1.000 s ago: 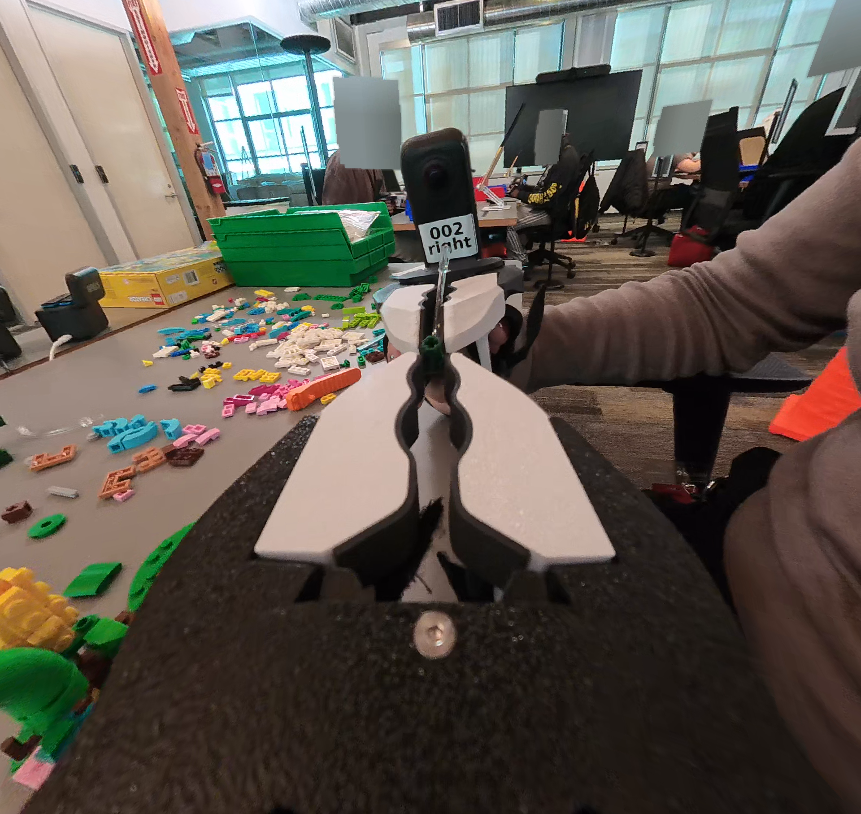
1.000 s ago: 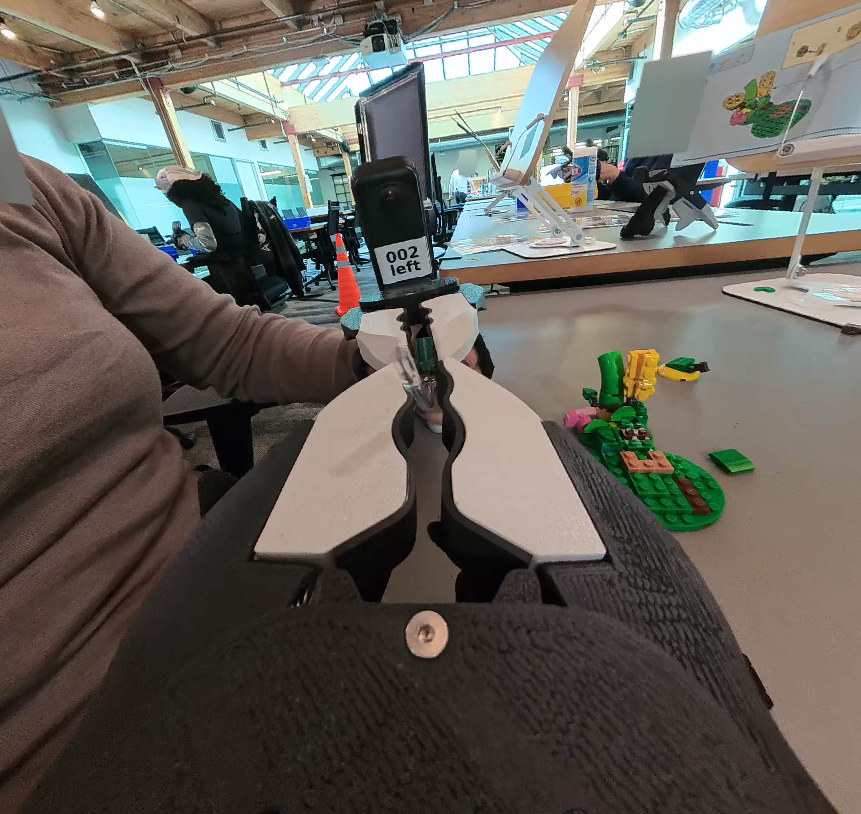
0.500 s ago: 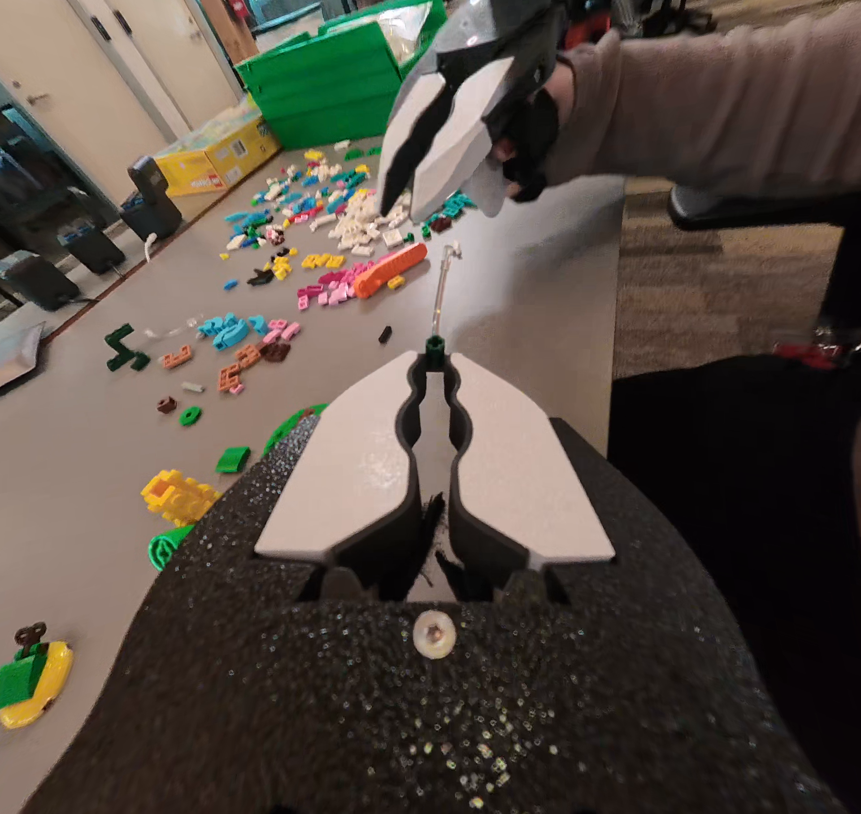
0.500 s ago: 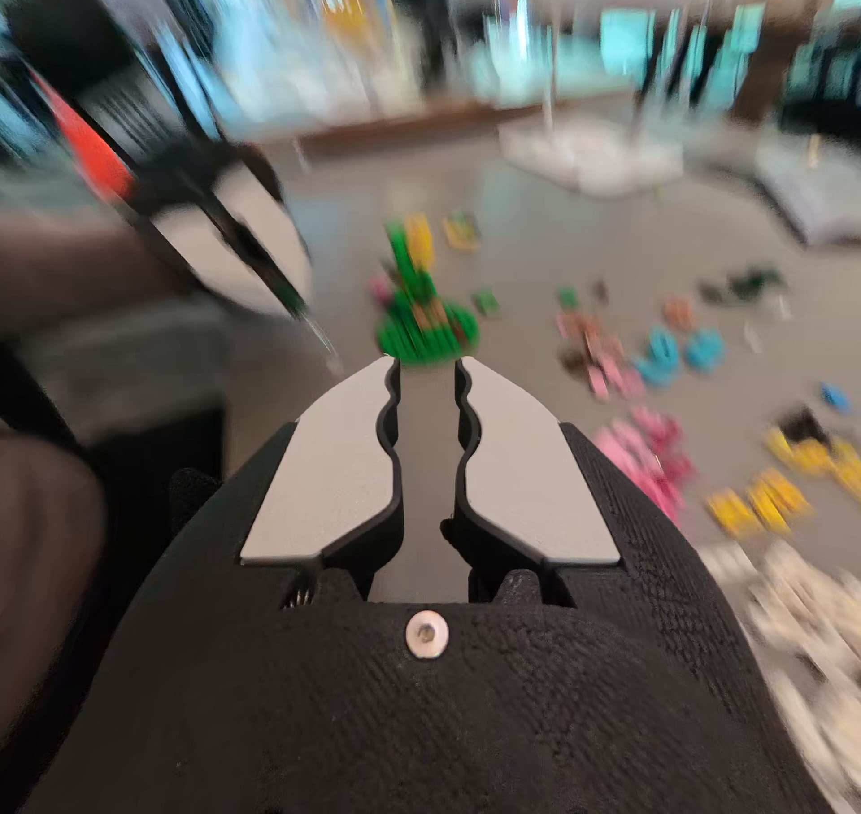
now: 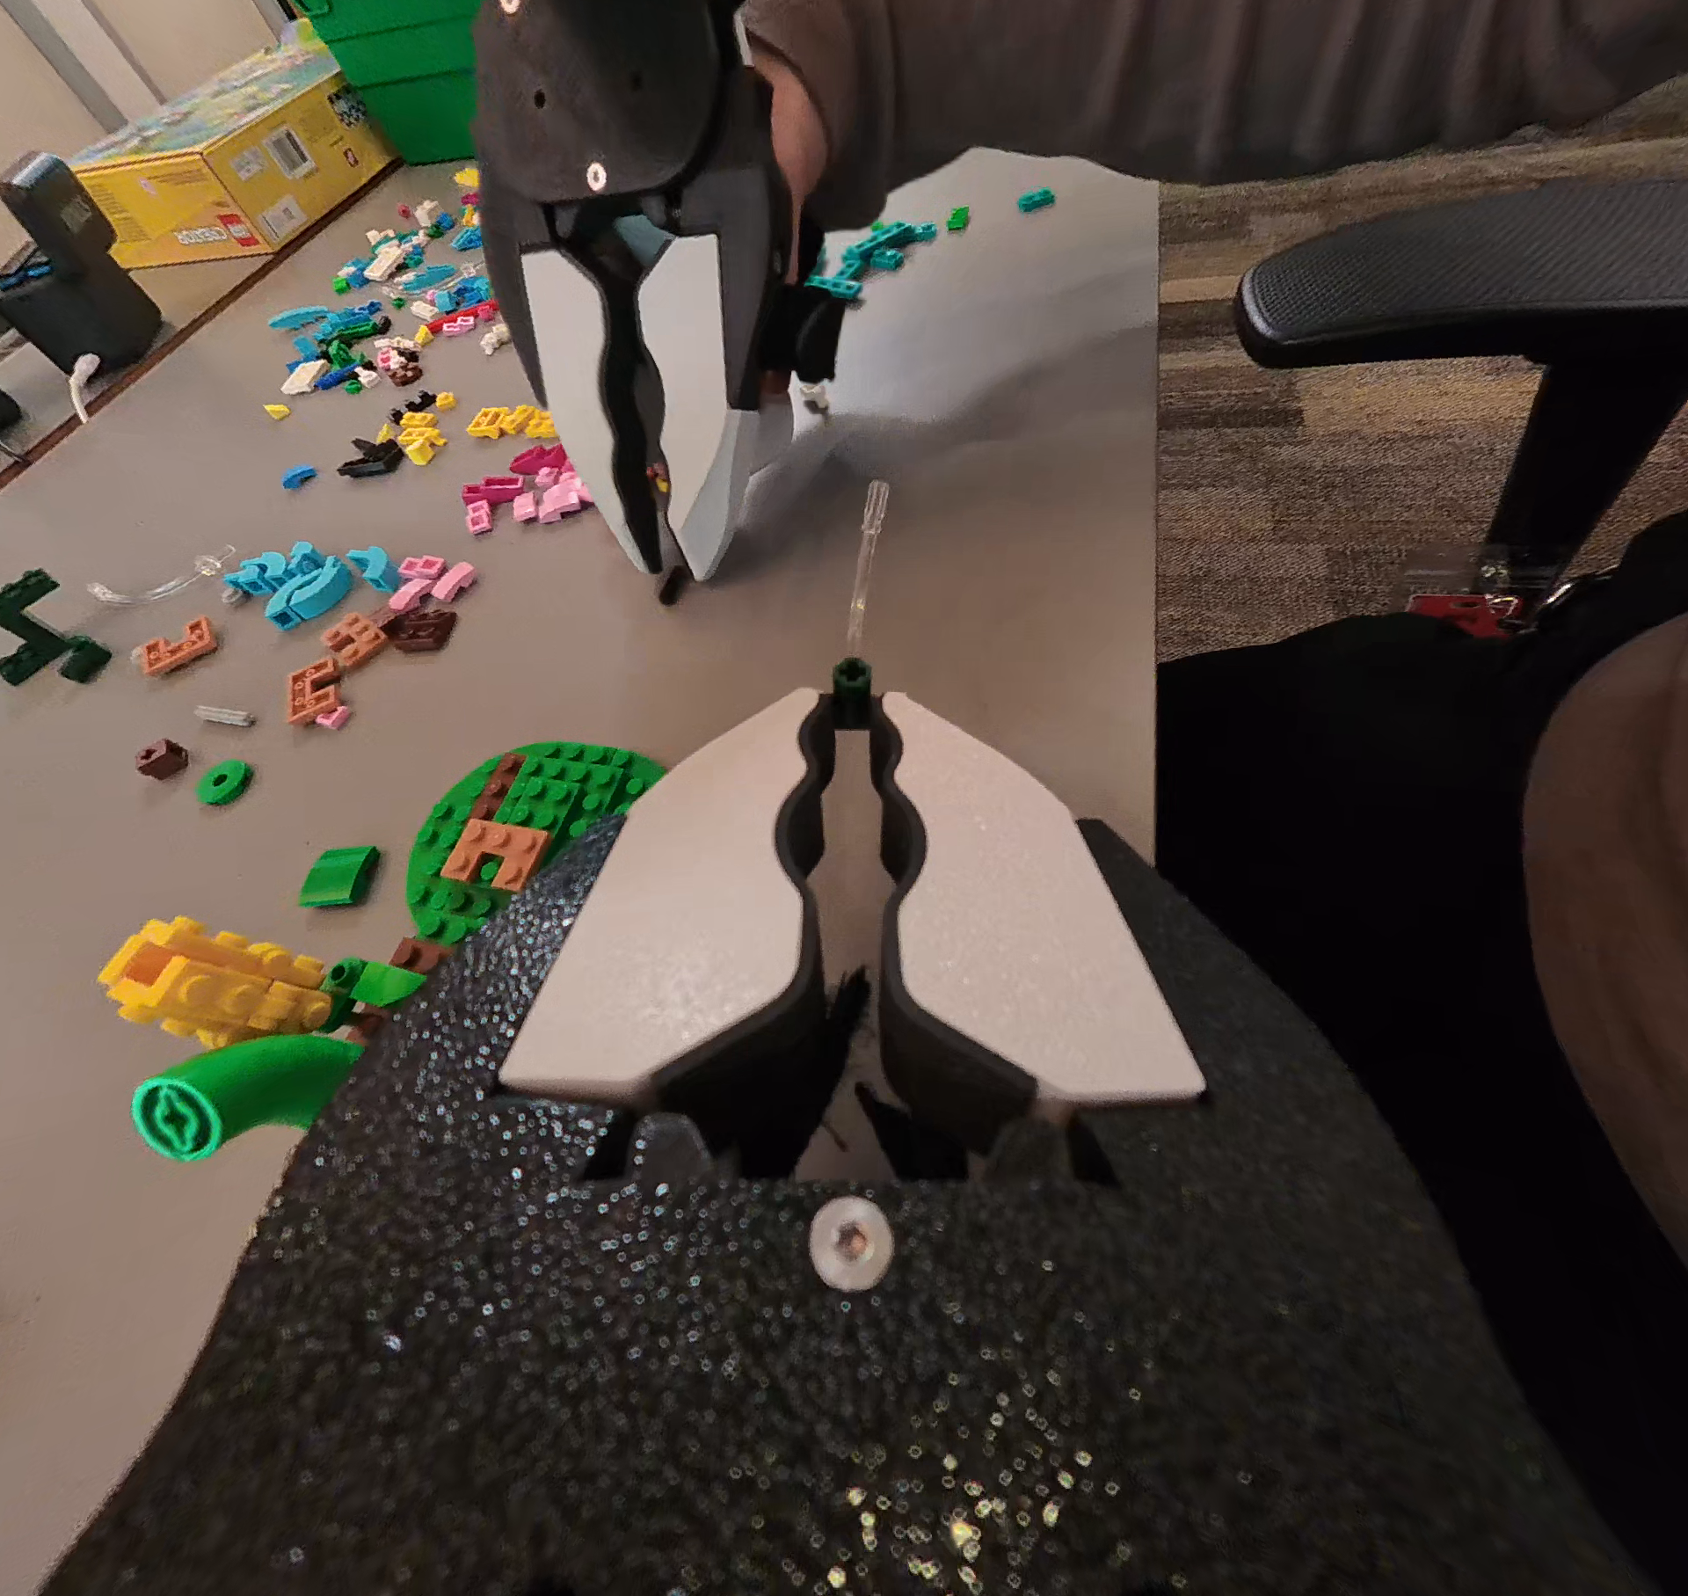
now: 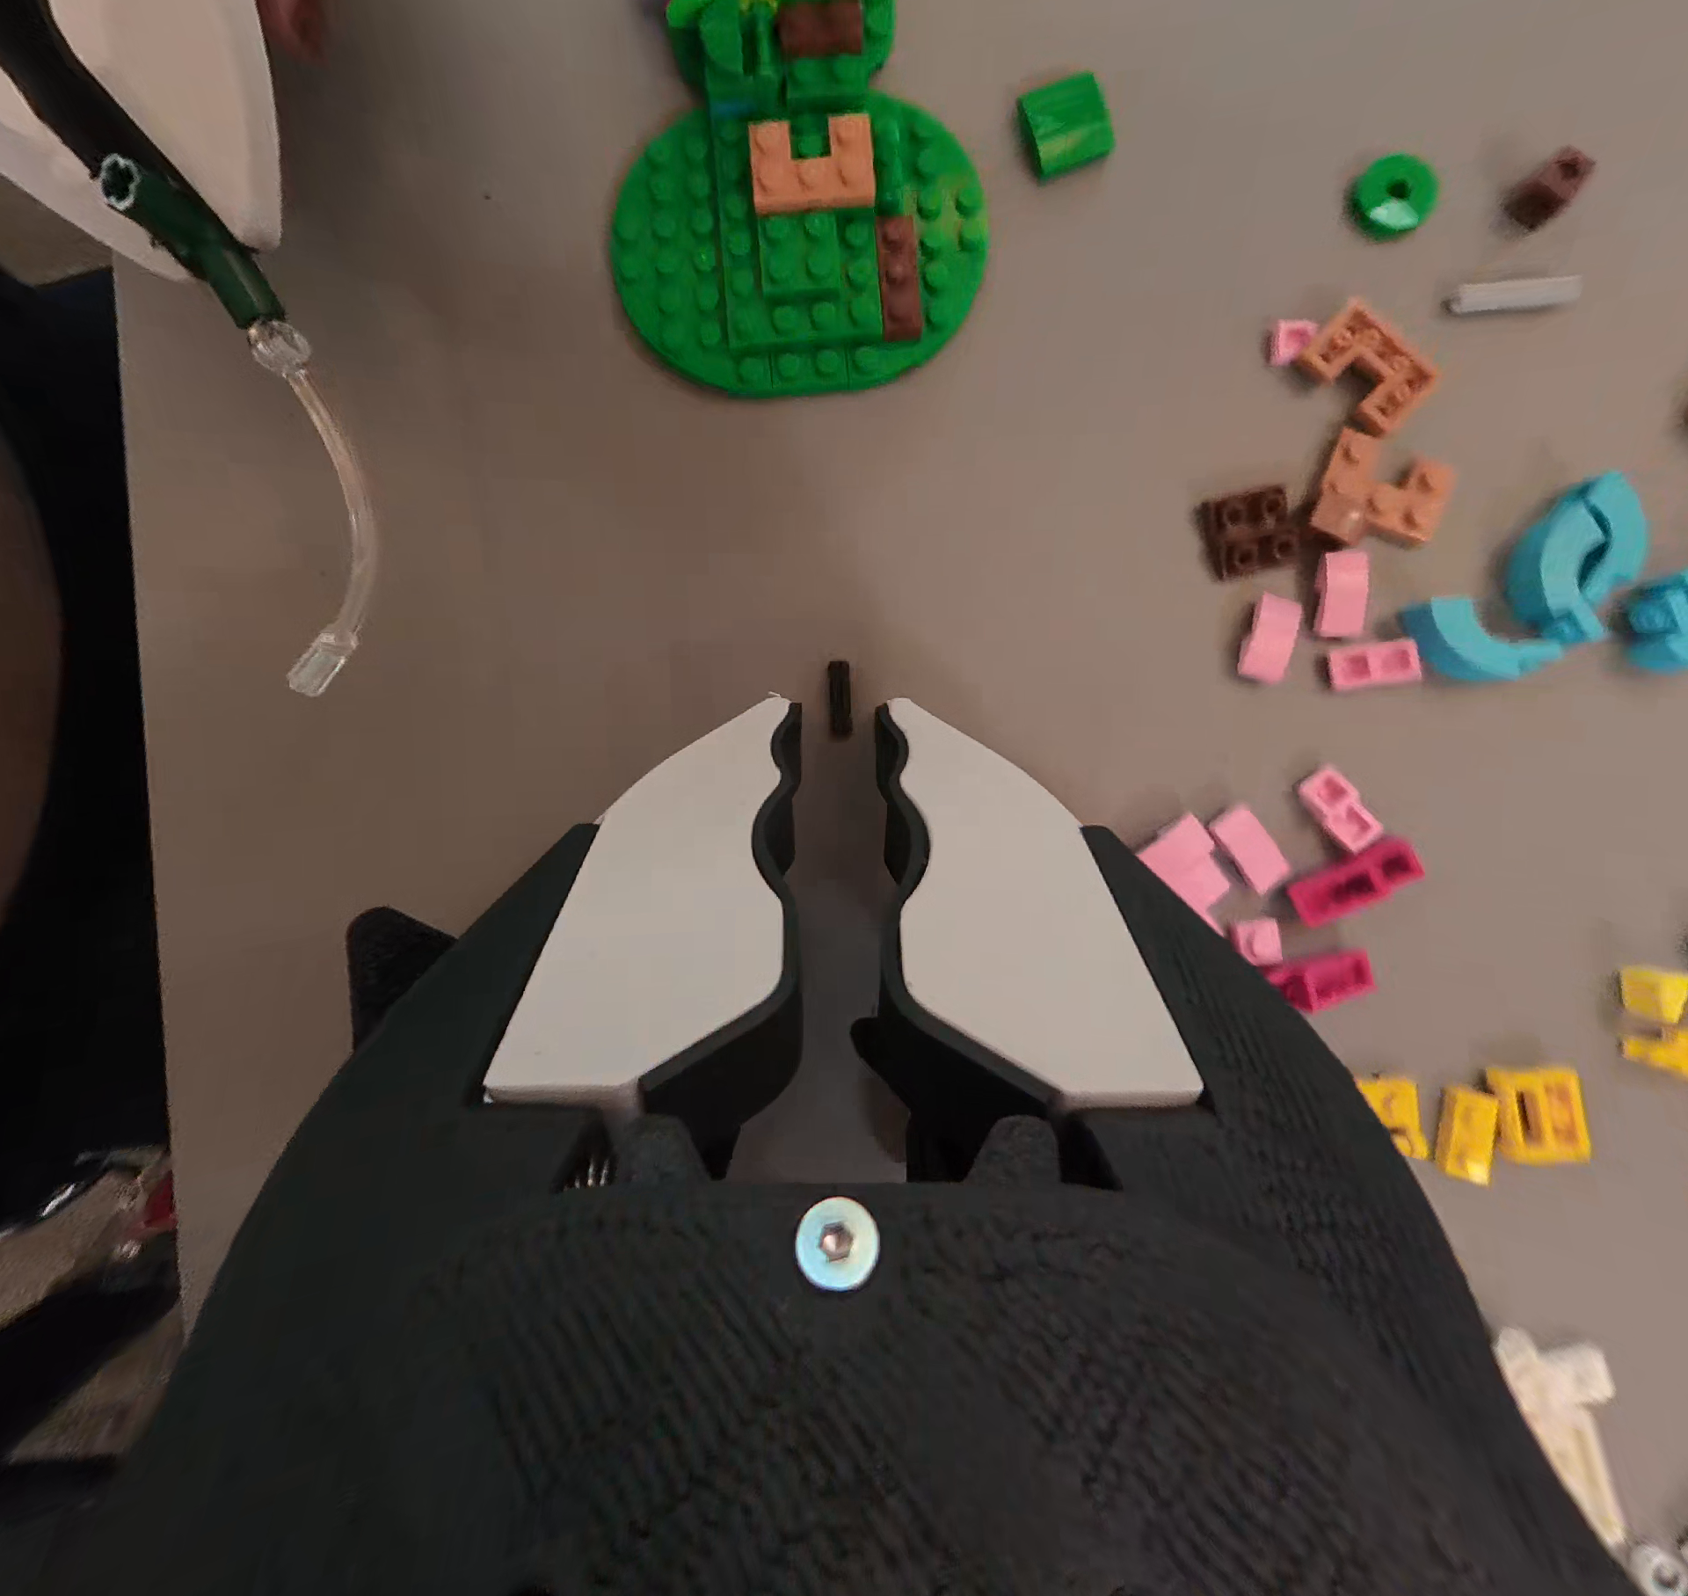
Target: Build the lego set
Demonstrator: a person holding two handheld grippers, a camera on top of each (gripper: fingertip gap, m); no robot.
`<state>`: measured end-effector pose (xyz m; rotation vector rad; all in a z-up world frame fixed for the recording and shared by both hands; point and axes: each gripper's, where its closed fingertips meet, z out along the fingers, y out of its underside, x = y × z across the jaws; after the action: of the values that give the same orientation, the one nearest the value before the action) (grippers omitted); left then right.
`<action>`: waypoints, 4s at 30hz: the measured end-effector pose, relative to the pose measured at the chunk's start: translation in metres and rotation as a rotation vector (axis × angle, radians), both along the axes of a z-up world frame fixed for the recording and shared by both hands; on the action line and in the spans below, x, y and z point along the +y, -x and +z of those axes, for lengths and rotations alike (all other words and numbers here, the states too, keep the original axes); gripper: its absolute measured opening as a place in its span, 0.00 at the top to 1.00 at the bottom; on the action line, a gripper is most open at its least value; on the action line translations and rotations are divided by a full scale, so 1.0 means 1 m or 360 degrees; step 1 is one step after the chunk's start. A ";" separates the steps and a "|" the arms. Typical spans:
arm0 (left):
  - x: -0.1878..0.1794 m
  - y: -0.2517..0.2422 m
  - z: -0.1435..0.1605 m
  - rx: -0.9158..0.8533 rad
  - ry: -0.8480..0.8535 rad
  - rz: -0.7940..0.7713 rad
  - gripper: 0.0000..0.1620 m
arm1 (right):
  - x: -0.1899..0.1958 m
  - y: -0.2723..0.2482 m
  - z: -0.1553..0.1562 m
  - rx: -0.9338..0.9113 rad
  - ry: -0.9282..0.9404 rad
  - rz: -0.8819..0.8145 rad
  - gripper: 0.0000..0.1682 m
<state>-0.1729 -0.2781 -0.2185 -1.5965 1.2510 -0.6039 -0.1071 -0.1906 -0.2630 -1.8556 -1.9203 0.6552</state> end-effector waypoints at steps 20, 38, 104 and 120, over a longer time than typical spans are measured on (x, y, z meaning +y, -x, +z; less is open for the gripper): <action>-0.019 0.007 0.087 -0.0328 0.0313 0.0103 0.96 | -0.098 0.060 0.196 0.1294 -0.1559 0.0598 1.00; -0.040 -0.003 0.112 -0.0415 0.0222 -0.0035 0.96 | -0.135 0.069 0.205 0.1164 -0.1781 0.0802 1.00; -0.035 0.004 0.101 -0.0085 0.0136 0.0272 0.96 | -0.125 0.079 0.166 -0.0435 -0.3201 0.2491 1.00; -0.039 0.001 0.100 -0.0143 0.0227 0.0166 0.96 | -0.130 0.078 0.162 -0.0463 -0.3278 0.2757 1.00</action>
<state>-0.1736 -0.3173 -0.1190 -1.7215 1.0715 -0.7033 -0.1853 -0.3201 -0.1008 1.0678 -1.9896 -1.0700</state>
